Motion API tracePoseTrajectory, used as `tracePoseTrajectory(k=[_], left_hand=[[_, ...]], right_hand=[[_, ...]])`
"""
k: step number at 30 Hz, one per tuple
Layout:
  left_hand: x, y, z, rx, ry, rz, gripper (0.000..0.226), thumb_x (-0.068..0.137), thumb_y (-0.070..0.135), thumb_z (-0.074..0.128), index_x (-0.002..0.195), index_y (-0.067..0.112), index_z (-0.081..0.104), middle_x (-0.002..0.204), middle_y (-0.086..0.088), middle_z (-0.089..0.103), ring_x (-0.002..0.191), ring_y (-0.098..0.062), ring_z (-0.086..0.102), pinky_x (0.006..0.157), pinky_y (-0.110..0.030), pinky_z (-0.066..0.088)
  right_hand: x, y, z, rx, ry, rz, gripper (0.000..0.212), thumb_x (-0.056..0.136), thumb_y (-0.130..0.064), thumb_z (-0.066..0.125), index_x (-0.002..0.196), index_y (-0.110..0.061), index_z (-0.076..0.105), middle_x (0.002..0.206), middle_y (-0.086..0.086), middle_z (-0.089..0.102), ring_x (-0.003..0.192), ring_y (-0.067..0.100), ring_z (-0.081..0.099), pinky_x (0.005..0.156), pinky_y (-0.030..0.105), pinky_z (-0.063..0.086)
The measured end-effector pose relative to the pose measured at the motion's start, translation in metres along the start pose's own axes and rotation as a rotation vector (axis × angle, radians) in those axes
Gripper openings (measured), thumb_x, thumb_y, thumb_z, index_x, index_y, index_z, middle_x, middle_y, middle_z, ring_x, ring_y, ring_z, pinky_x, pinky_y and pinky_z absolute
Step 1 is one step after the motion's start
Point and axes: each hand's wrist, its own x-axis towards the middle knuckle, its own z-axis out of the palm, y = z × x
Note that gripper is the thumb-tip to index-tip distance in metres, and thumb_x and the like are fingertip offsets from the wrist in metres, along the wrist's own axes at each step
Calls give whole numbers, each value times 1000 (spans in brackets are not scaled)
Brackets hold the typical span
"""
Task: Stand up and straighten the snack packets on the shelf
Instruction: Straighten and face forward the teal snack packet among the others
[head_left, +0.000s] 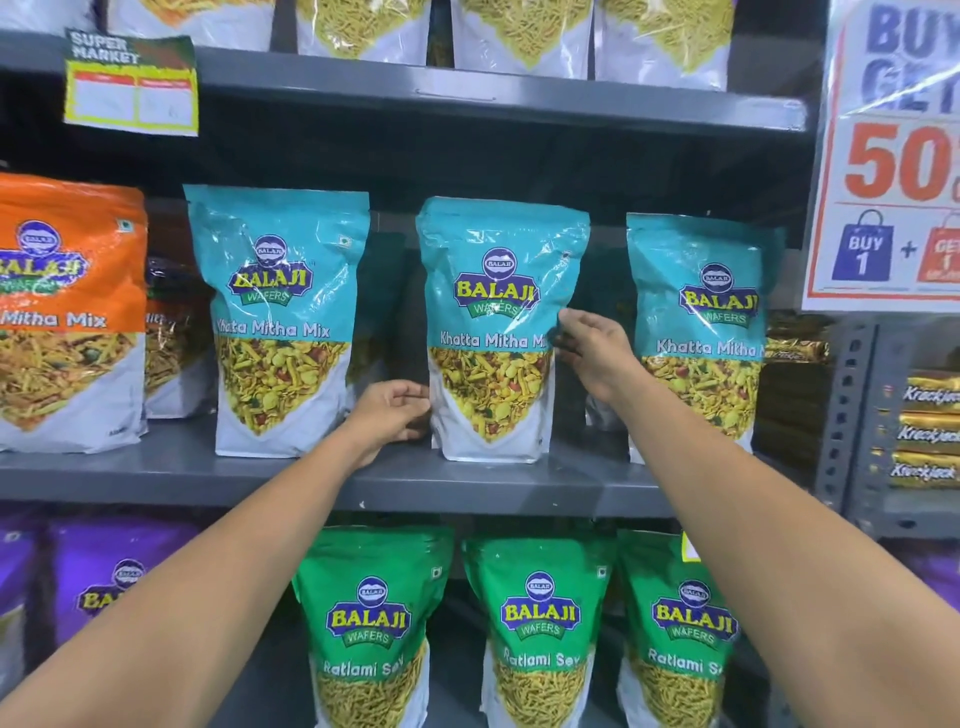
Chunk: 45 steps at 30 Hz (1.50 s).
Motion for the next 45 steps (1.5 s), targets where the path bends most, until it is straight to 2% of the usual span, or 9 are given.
tracePoseTrajectory(k=[7, 11, 15, 18, 20, 25, 34, 41, 45], left_hand=[[-5, 1, 1, 136, 47, 97, 13, 83, -2, 63, 85, 11, 61, 79, -10, 61, 71, -17, 58, 59, -22, 53], [-6, 0, 0, 121, 32, 74, 17, 84, -3, 61, 81, 14, 59, 81, -11, 59, 72, -19, 58, 63, -25, 54], [-3, 1, 1, 2, 9, 21, 10, 93, 11, 52, 92, 15, 60, 104, -13, 62, 96, -24, 59, 76, -31, 53], [0, 9, 23, -139, 6, -75, 40, 97, 40, 36, 127, 16, 49, 136, -7, 53, 126, -26, 48, 106, -45, 38], [-1, 13, 43, -145, 37, -70, 57, 95, 53, 28, 139, 18, 37, 146, -4, 43, 135, -24, 39, 114, -45, 28], [-4, 12, 62, -26, 74, -11, 66, 91, 62, 17, 144, 22, 29, 153, -4, 34, 141, -23, 31, 114, -41, 25], [-1, 9, 61, -11, 38, -3, 68, 91, 61, 13, 145, 21, 23, 153, -5, 33, 141, -24, 30, 115, -43, 25], [-2, 9, 62, -11, 28, -7, 66, 92, 59, 13, 144, 19, 22, 152, -6, 33, 140, -24, 30, 109, -38, 27], [-3, 9, 62, -9, 23, -14, 67, 92, 60, 12, 146, 21, 19, 155, -4, 29, 142, -23, 27, 111, -39, 25]], right_hand=[[2, -7, 3, -196, 123, -147, 14, 89, -10, 59, 76, -14, 61, 80, 1, 65, 76, 12, 60, 73, 20, 52], [-2, 4, 8, -176, 209, -188, 8, 87, -17, 64, 79, -17, 64, 81, -4, 66, 77, 8, 61, 60, 9, 50], [-13, 28, 8, -248, 206, -47, 19, 87, -44, 59, 81, -27, 61, 86, -9, 64, 85, 10, 57, 76, 23, 46], [-24, 59, 10, -200, 174, 217, 57, 82, -70, 41, 113, -27, 61, 113, -5, 63, 107, 19, 56, 98, 39, 43], [-27, 73, 13, -124, 110, 311, 74, 81, -74, 33, 136, -26, 49, 137, 2, 54, 126, 26, 50, 108, 47, 37], [-34, 73, 17, -179, 72, 212, 63, 87, -67, 29, 126, -24, 55, 127, 0, 61, 109, 16, 57, 90, 34, 46], [-32, 80, 17, -198, 59, 189, 71, 87, -68, 25, 139, -22, 42, 138, 3, 53, 126, 20, 48, 111, 46, 35], [-33, 81, 17, -208, 44, 201, 73, 86, -69, 24, 139, -21, 38, 138, 5, 52, 126, 21, 49, 111, 46, 36], [-35, 81, 16, -245, 45, 183, 70, 87, -68, 21, 136, -22, 39, 131, 1, 53, 114, 15, 50, 105, 35, 36]])
